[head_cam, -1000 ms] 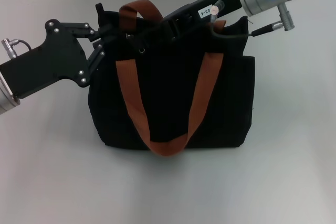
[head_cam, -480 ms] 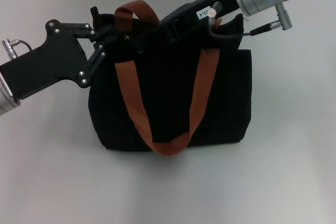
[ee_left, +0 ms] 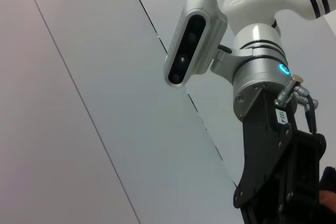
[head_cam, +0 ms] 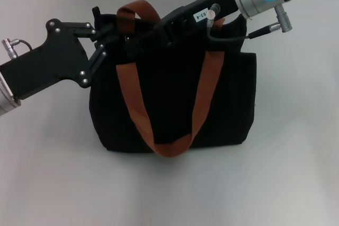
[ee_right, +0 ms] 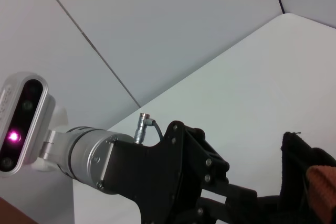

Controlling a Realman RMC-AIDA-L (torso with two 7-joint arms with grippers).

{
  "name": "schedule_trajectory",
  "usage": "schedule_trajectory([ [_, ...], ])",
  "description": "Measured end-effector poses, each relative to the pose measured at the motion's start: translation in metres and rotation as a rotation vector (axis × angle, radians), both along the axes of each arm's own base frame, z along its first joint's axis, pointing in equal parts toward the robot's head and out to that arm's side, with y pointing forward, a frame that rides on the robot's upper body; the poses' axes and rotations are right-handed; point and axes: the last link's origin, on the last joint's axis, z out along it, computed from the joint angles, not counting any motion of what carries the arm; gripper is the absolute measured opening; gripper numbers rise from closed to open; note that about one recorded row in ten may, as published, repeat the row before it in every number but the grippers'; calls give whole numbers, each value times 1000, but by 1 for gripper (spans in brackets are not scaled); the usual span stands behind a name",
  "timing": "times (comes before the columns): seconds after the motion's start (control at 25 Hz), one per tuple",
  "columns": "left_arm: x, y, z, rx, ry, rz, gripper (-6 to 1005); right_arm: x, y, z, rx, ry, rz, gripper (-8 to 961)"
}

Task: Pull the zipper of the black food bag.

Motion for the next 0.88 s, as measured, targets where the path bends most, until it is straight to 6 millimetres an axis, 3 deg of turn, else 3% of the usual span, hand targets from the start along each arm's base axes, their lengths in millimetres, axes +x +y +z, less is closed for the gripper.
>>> schedule_trajectory([
  [0.88,0,0,1,7,-9,-2,69,5,6,-7,41,-32,-26,224],
])
